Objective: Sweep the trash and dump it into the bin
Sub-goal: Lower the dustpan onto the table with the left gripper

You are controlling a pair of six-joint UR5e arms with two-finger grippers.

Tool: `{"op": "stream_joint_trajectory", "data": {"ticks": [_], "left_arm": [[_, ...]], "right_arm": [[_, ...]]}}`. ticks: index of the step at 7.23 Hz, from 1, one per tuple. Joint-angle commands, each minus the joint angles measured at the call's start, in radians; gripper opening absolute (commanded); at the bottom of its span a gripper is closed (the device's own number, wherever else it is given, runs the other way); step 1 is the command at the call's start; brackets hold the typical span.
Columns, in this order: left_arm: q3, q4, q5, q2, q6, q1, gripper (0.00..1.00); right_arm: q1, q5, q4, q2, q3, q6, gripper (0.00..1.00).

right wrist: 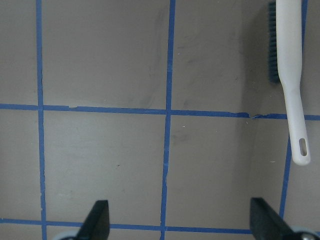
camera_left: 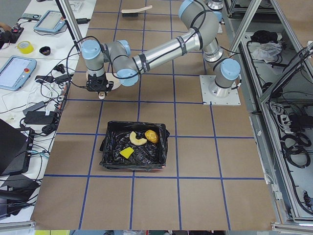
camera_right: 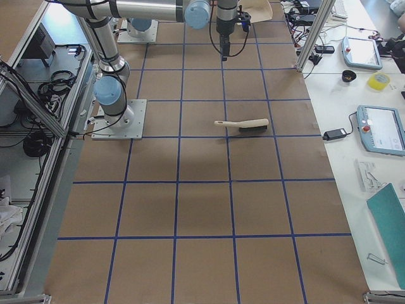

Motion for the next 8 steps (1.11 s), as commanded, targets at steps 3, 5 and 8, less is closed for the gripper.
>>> {"op": "stream_joint_trajectory", "data": {"ticks": [3, 5, 8], "left_arm": [[-0.124, 0.029, 0.014, 0.000, 0.039, -0.058, 0.00], [-0.174, 0.042, 0.014, 0.006, 0.038, -0.064, 0.00], [-0.271, 0.157, 0.014, 0.037, 0.039, -0.088, 0.00]], "right_arm": [[0.000, -0.005, 0.001, -0.001, 0.004, 0.000, 1.00], [0.000, -0.005, 0.001, -0.006, 0.003, 0.002, 1.00], [0.000, -0.009, 0.001, -0.015, 0.003, 0.000, 1.00]]}}
